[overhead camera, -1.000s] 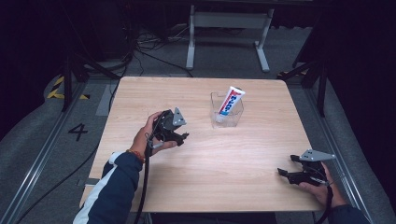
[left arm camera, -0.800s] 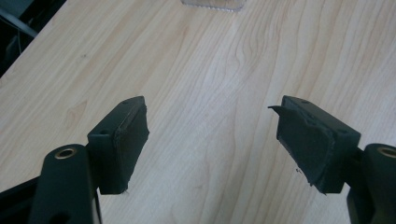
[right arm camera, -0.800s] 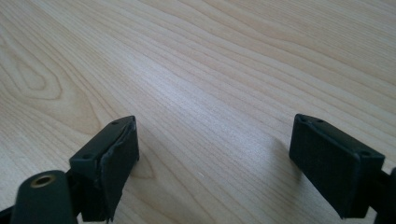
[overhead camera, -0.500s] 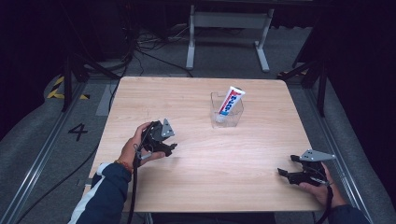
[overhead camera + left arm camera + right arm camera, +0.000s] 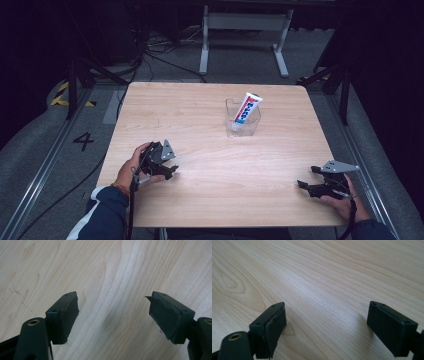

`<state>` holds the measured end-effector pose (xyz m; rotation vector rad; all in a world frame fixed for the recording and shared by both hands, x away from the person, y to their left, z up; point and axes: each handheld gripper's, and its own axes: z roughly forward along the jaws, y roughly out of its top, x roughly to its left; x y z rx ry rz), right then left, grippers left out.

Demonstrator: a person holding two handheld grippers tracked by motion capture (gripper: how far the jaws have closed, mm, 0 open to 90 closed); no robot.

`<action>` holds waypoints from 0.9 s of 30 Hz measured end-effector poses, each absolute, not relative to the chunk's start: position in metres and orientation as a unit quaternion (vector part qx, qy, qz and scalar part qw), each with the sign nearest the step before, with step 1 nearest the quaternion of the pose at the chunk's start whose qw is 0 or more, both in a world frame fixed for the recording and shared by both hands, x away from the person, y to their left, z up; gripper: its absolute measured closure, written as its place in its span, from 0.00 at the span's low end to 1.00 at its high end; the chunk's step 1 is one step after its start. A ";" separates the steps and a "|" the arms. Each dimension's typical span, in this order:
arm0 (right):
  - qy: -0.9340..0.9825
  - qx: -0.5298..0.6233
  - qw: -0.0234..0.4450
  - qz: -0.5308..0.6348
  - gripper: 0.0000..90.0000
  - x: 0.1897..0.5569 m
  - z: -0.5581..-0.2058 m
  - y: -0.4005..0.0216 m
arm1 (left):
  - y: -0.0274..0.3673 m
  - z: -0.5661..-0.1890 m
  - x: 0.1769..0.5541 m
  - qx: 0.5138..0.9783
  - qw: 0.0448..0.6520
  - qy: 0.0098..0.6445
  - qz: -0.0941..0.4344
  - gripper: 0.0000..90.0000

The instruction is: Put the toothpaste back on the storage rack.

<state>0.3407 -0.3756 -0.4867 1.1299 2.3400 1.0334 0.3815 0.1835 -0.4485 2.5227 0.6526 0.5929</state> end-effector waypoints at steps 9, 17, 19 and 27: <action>0.825 0.398 0.172 0.364 0.18 0.341 -0.487 -0.376 | 0.206 -0.456 0.367 0.907 0.258 0.265 0.200 0.24; 0.824 0.398 0.172 0.364 0.18 0.341 -0.487 -0.376 | 0.229 -0.463 0.354 0.890 0.297 0.295 0.180 0.24; 0.825 0.397 0.171 0.364 0.18 0.341 -0.487 -0.376 | 0.235 -0.463 0.352 0.884 0.306 0.305 0.178 0.24; 0.825 0.397 0.171 0.364 0.18 0.341 -0.487 -0.376 | 0.262 -0.473 0.343 0.873 0.307 0.339 0.167 0.24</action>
